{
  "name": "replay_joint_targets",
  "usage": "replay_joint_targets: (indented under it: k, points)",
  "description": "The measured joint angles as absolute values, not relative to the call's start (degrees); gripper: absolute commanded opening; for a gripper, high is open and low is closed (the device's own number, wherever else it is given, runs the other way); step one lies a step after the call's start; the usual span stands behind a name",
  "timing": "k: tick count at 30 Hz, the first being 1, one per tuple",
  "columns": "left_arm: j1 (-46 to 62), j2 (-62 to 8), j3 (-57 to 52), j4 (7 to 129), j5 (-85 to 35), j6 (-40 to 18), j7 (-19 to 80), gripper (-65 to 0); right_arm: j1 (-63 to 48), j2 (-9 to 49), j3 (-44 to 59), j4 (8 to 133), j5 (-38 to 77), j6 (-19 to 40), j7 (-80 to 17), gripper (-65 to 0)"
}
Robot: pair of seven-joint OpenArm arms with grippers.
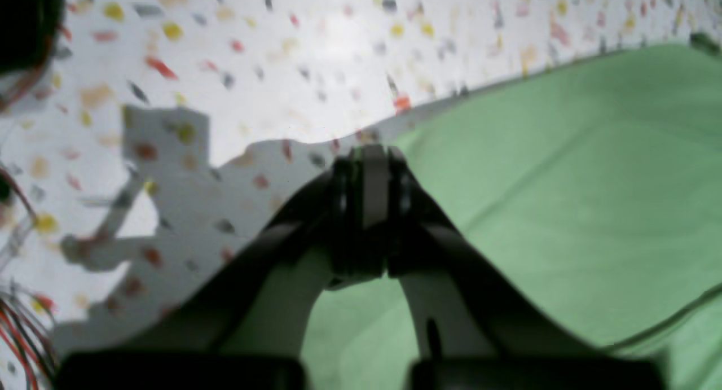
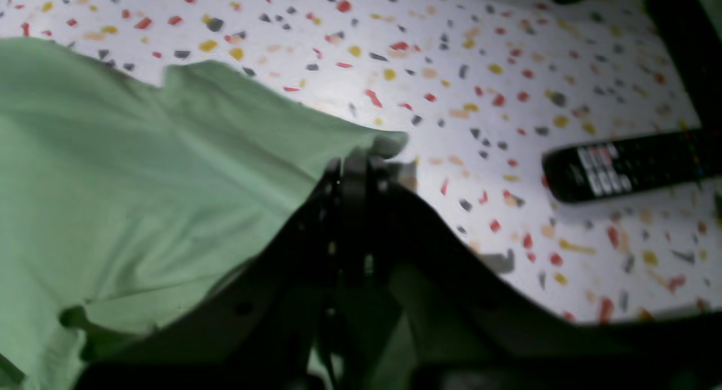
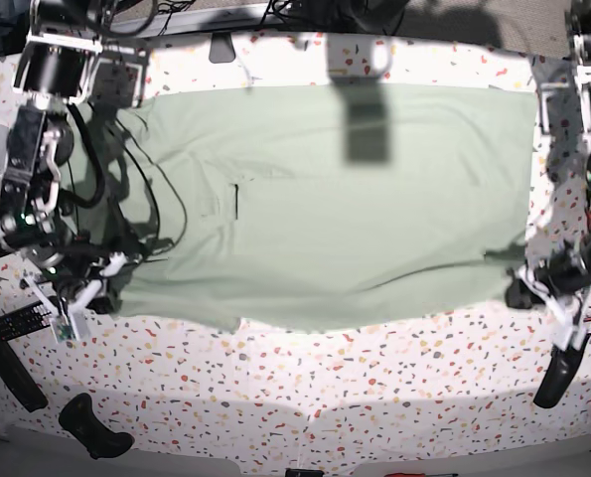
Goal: Fold the T-shirt properly
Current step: 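Lift the hem and fold it over toward the collar with both grippers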
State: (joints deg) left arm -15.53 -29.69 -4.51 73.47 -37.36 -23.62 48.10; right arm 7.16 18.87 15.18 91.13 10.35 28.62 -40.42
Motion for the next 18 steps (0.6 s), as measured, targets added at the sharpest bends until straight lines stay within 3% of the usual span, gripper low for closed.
replay_joint_targets:
  k: [18]
  points:
    - [-11.8, -31.4, -4.5, 79.8, -37.2, -23.2, 59.0, -65.0, -1.3, 18.8, 15.9, 101.8, 10.3, 28.6, -41.5, -65.0]
